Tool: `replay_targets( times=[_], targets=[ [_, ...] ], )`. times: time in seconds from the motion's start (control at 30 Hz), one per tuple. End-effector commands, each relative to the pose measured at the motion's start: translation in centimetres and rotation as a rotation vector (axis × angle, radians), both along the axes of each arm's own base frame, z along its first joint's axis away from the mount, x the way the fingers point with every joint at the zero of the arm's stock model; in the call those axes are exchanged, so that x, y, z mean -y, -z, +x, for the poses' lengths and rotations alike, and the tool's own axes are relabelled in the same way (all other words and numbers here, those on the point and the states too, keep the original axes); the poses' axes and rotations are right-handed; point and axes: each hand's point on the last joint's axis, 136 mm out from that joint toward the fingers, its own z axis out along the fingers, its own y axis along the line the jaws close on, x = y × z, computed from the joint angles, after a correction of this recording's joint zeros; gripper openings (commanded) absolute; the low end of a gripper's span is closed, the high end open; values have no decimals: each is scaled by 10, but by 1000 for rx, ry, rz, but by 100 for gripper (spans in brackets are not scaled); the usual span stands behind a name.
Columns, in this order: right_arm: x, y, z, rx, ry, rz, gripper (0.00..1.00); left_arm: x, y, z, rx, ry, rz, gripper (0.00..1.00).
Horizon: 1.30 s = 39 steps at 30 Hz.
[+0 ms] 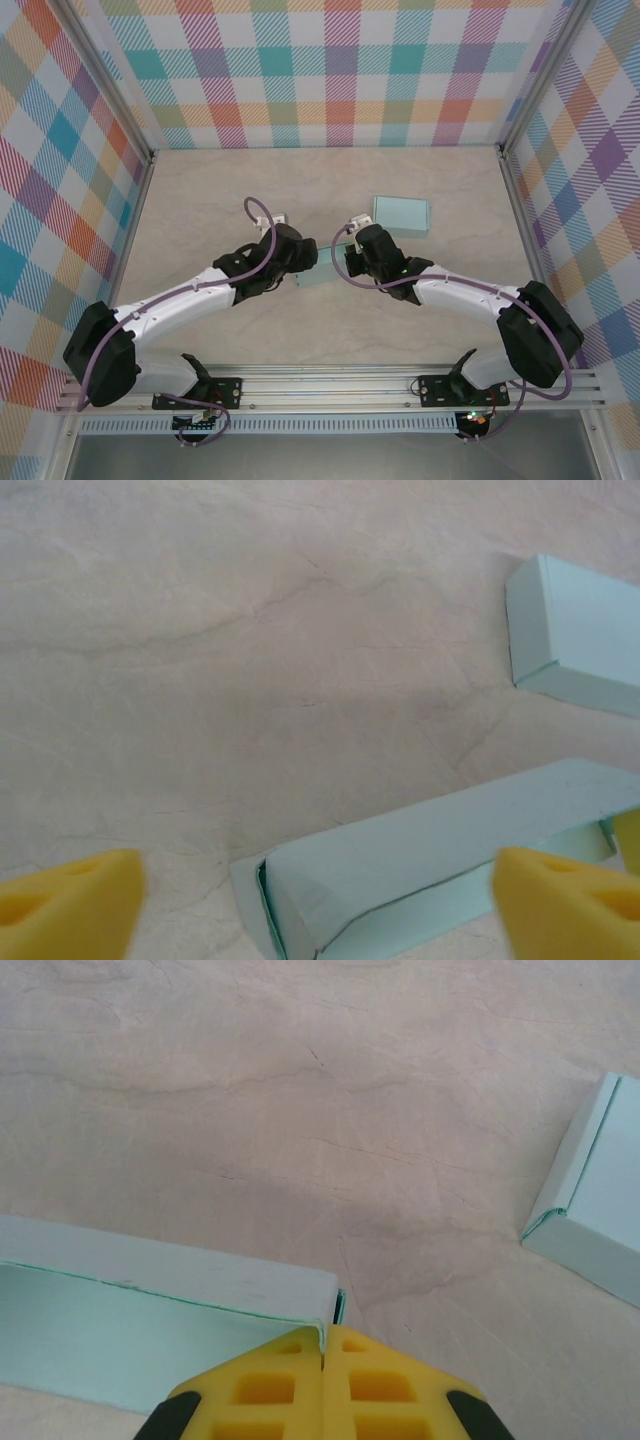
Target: Fold the paper box
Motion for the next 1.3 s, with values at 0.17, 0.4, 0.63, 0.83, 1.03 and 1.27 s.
replay_targets(
  times=[0.17,0.4,0.63,0.83,1.03,1.27],
  targets=[
    [2,14,-8,-20,-18,-59,0,-1,-12,7,-22,-96,-180,100],
    [-1,16,-9,-19,-26,-60,0,-1,16,11,-110,-132,-268,88],
    [-1,19,-11,-17,-24,-73,0,-8,48,2,-174,-174,-288,70],
    [2,22,-12,-24,-7,-80,0,-7,82,-8,-243,-196,-326,48],
    [6,24,-16,-34,7,-71,9,-4,109,-16,-279,-208,-357,33],
    [8,12,-22,-49,16,-21,28,-1,107,-16,-245,-193,-318,29]
  ],
)
